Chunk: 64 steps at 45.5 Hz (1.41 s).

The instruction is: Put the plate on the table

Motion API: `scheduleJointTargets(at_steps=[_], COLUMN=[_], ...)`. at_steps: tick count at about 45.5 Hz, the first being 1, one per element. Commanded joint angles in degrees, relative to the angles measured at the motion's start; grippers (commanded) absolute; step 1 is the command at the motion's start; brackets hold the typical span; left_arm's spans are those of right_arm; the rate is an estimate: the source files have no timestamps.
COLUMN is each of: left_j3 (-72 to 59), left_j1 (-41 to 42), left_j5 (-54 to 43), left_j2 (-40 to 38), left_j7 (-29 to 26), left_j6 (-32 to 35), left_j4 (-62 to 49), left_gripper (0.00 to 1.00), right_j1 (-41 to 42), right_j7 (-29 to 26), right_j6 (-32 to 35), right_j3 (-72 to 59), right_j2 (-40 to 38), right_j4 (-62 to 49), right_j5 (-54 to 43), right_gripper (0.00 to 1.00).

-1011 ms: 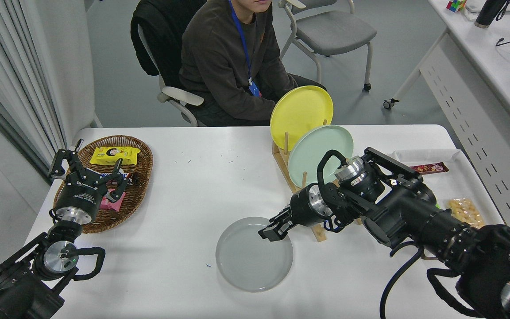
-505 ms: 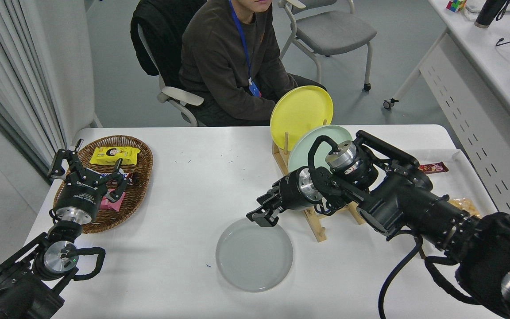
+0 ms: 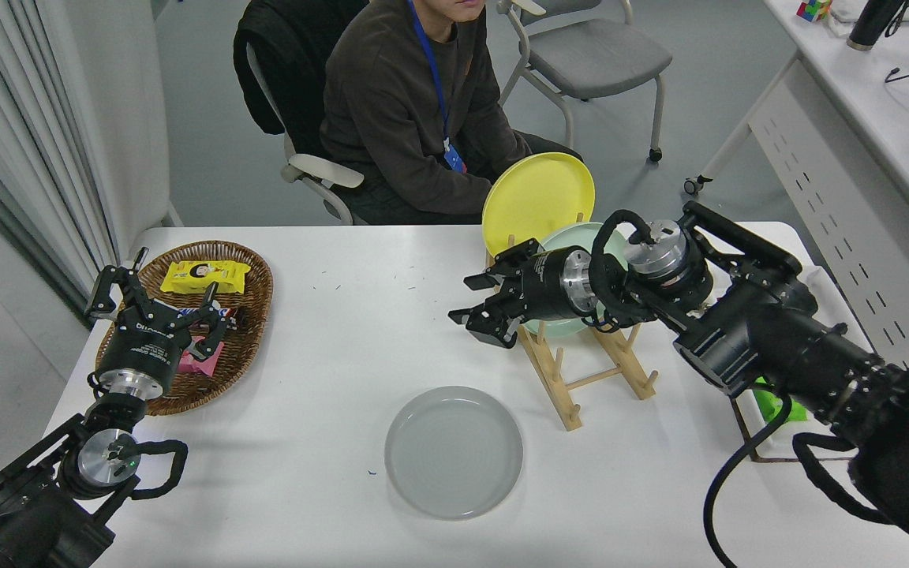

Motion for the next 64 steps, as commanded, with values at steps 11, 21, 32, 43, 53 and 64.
scheduleJointTargets(at_steps=[11,21,32,43,53,64], left_j3=[0.0,0.0,0.0,0.0,0.0,0.0], left_j1=[0.0,0.0,0.0,0.0,0.0,0.0], left_j5=[0.0,0.0,0.0,0.0,0.0,0.0], left_j2=[0.0,0.0,0.0,0.0,0.0,0.0], left_j7=[0.0,0.0,0.0,-0.1,-0.1,0.0], left_j6=[0.0,0.0,0.0,0.0,0.0,0.0], left_j4=[0.0,0.0,0.0,0.0,0.0,0.0], left_gripper=[0.98,0.98,0.98,0.98,0.98,0.98], right_j1=[4.4,6.3,6.9,8.2,7.4,5.0], right_j7=[0.3,1.3,6.6,11.6,20.0,38.7], right_j6=[6.6,9.4,13.1,16.8,20.2,21.1], right_j3=[7.0,7.3,7.3,6.8,7.2,6.9], right_j2=[-5.4,-8.4,-13.1,-17.2,-19.4,-19.9], right_j4=[0.0,-0.1,-0.2,-0.6,-0.3,-0.7], right_j5=[-14.0,-19.3,-21.9,-27.4,-30.5,-30.6], right_gripper=[0.6,0.66,0.7,0.91,0.99,0.99])
